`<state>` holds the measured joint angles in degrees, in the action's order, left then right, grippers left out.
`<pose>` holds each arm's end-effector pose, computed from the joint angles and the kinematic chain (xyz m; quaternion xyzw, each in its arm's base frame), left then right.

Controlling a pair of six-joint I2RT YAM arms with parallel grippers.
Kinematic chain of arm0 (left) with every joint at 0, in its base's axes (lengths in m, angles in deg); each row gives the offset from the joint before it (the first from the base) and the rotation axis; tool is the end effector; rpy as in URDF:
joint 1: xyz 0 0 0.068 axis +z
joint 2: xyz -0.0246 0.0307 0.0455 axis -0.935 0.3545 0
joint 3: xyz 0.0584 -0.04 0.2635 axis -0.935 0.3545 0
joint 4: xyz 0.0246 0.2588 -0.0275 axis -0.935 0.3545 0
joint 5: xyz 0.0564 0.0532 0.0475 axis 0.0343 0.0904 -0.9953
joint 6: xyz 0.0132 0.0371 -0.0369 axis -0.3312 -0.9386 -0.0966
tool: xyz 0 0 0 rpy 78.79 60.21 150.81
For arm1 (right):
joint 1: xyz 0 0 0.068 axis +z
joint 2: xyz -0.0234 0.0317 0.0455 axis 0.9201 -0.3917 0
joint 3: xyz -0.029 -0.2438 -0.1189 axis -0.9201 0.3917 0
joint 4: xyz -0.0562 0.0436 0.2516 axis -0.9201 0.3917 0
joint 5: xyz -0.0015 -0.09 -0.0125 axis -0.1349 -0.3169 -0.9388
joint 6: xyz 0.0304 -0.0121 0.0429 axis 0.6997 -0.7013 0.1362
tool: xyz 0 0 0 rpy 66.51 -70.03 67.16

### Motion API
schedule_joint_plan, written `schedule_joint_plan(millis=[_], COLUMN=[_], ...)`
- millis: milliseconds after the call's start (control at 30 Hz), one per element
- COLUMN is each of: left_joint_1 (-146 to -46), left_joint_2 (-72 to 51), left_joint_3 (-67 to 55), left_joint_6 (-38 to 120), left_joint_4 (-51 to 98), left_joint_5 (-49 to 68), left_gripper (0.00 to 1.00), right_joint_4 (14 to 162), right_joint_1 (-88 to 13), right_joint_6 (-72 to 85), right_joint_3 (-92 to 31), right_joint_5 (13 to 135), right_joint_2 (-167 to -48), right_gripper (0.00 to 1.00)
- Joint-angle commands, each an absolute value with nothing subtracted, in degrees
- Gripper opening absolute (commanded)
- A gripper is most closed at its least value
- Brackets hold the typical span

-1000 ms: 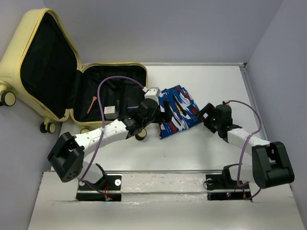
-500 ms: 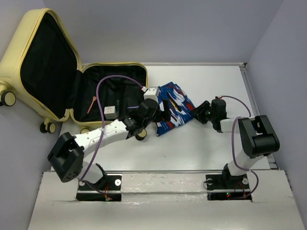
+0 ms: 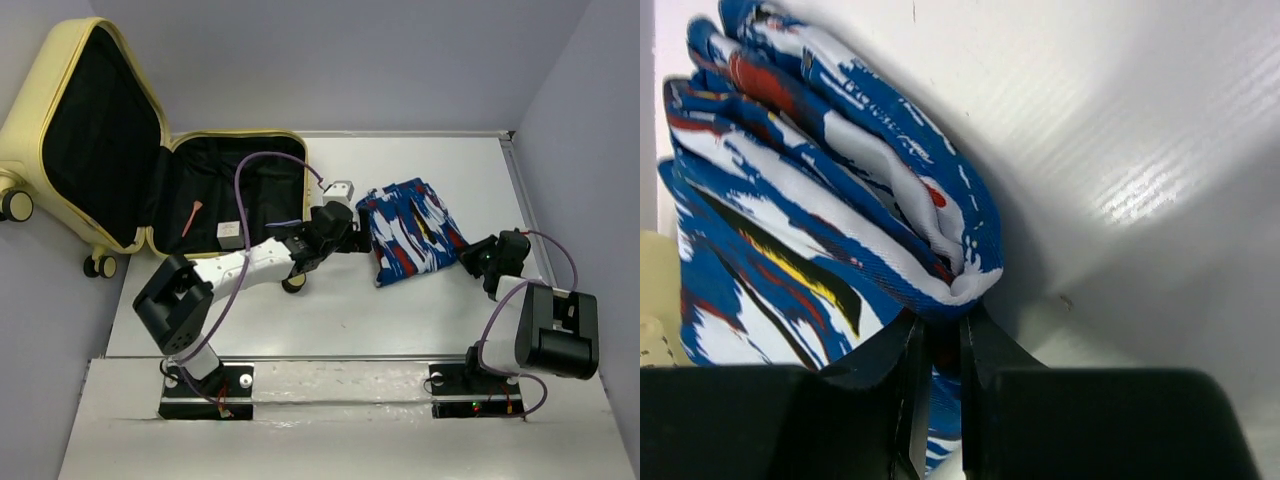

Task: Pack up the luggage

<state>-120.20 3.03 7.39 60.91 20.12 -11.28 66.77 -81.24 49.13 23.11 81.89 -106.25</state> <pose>0.2311 -0.2728 0.2592 0.0838 0.8362 -0.2822 0.4627 0.2370 -0.0508 0.1353 0.4154 0.7829 0.2471 0.3916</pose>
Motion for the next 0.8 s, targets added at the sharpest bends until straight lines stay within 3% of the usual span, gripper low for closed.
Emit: schedule_joint_plan(millis=[0, 300, 500, 767], left_joint_1=[-119.95, -115.39, -111.60, -110.63], left_joint_2=[8.97, 27.24, 34.38, 46.95], left_joint_3=[-0.70, -17.83, -20.22, -33.05], left_joint_6=[60.38, 61.87, 64.34, 63.20], left_joint_4=[16.17, 17.48, 15.99, 16.95], left_joint_5=[-11.69, -3.77, -2.02, 4.84], left_gripper=[0.99, 0.99, 0.99, 0.99], right_joint_4=[69.18, 67.69, 65.84, 62.94], right_joint_1=[-81.26, -81.26, -81.26, -81.26], right_joint_6=[43.85, 43.40, 43.93, 44.20], right_joint_3=[25.15, 24.28, 24.71, 25.07], right_joint_5=[81.39, 84.90, 86.49, 89.47], right_joint_2=[-103.41, -106.21, -107.62, -109.38], right_gripper=[0.08, 0.08, 0.08, 0.09])
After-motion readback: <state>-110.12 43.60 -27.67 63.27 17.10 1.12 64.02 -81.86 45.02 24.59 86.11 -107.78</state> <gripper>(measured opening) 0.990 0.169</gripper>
